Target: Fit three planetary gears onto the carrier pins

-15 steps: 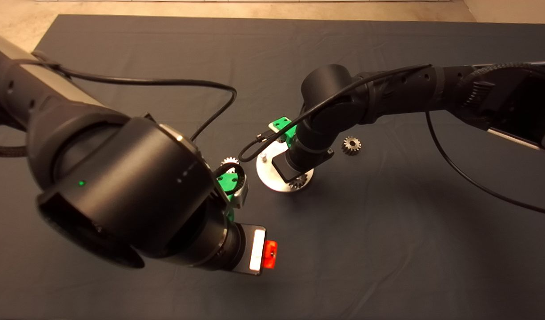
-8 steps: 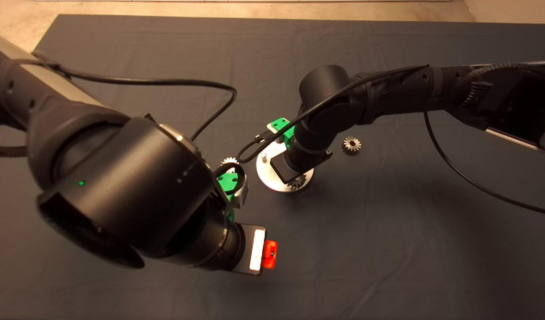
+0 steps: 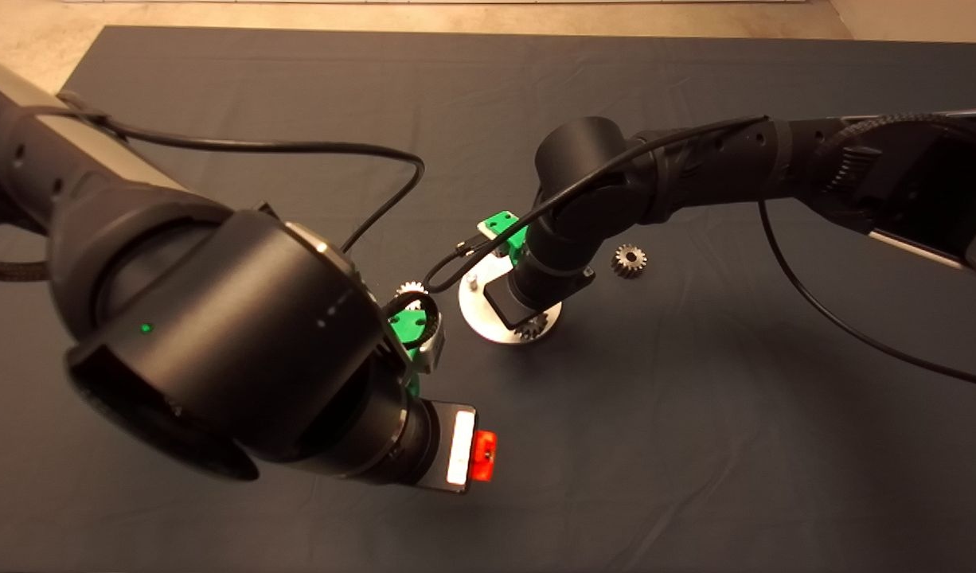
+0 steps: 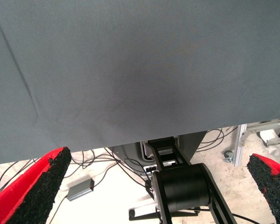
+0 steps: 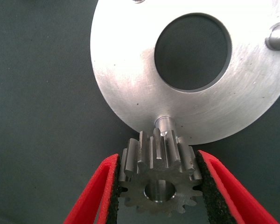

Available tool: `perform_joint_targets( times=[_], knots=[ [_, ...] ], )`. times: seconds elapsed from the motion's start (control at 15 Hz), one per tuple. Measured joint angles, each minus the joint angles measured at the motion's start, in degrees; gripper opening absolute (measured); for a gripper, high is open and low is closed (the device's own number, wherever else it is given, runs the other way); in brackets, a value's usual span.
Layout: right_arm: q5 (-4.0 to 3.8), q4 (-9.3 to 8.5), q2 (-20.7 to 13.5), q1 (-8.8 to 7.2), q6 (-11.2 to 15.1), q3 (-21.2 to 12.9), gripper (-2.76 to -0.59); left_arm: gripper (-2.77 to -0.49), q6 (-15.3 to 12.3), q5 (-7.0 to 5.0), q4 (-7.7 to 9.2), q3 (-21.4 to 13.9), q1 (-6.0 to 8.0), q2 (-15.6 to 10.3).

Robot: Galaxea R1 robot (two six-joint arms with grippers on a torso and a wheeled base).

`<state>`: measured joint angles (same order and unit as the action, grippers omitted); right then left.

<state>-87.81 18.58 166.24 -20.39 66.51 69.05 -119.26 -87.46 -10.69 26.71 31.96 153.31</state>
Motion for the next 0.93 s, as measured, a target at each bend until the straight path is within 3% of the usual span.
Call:
perform_joint_targets(
  times=[0.93],
  knots=[
    [-0.04, 0.02, 0.0, 0.44, -0.1, 0.0, -2.28, -0.49, 0.0, -0.02, 0.0, -0.2, 0.0, 0.0]
  ],
)
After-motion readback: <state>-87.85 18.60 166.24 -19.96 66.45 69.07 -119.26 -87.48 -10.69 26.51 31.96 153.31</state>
